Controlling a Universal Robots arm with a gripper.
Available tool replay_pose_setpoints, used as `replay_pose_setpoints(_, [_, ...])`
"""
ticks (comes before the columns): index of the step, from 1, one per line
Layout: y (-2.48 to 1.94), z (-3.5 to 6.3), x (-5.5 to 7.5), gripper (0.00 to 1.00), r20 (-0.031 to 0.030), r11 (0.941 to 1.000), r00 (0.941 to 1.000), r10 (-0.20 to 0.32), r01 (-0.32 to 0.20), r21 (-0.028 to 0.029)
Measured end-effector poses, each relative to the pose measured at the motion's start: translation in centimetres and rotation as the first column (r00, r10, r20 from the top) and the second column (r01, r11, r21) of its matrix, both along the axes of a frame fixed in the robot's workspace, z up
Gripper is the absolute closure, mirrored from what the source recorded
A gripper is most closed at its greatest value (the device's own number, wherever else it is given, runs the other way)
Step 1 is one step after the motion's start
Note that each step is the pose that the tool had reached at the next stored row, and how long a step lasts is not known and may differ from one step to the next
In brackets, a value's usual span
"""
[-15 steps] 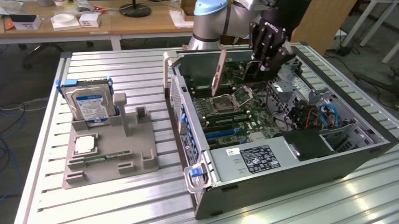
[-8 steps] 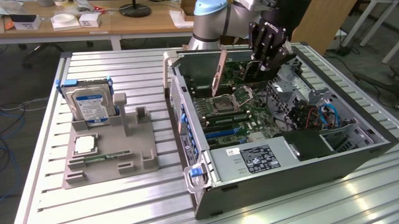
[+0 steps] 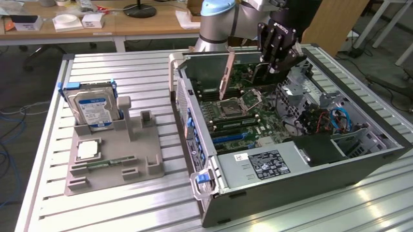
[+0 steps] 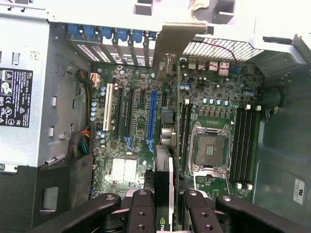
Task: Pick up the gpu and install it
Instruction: 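Insert the gpu into the slot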
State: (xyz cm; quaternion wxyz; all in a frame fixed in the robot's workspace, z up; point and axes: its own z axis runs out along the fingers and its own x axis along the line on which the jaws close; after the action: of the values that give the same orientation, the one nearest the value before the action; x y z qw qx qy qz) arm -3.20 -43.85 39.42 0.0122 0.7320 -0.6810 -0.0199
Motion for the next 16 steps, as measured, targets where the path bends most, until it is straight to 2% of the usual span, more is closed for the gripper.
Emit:
replay_pose_setpoints(2, [0.0, 0.0, 0.0, 0.73, 0.0, 1.0, 1.0, -0.009, 0.009, 0.0])
replay_pose_setpoints(6, [0.0, -0.03, 0.0, 0.73, -0.0001, 0.9975, 0.9975, -0.07, 0.07, 0.0])
replay_pose_setpoints(16, [0.0, -0.04, 0.03, 0.73, 0.0, 0.9966, 0.9966, -0.083, 0.083, 0.0])
